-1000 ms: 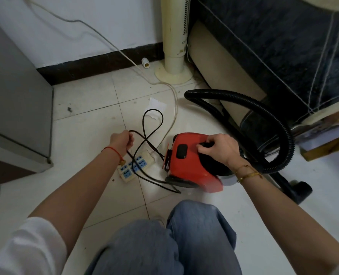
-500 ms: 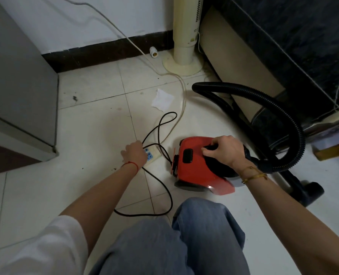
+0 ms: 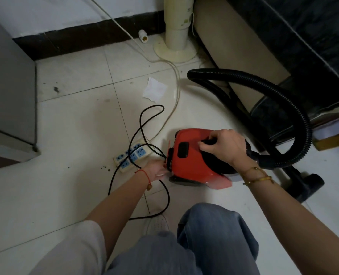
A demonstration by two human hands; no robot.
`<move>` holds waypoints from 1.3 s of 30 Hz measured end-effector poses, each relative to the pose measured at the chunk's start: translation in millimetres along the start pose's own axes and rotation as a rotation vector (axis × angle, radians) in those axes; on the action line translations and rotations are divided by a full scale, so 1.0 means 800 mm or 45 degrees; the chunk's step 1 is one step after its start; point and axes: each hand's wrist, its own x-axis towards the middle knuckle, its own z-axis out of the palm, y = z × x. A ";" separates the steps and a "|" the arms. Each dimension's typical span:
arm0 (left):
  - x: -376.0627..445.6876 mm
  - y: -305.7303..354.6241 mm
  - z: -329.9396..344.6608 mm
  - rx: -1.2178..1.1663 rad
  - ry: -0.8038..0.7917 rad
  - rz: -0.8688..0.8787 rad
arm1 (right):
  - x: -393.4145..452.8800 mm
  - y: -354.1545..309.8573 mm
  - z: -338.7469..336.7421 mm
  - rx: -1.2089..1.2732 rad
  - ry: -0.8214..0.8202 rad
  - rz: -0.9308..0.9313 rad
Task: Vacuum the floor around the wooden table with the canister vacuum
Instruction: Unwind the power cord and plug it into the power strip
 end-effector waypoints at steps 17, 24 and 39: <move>0.026 -0.006 0.018 -0.522 0.225 -0.148 | 0.002 0.000 0.000 -0.009 0.002 -0.037; 0.016 -0.007 0.022 -0.561 0.330 -0.120 | 0.002 -0.005 -0.001 -0.020 0.002 -0.042; 0.004 -0.012 -0.016 1.323 0.867 0.932 | 0.002 -0.007 -0.001 0.006 -0.041 -0.051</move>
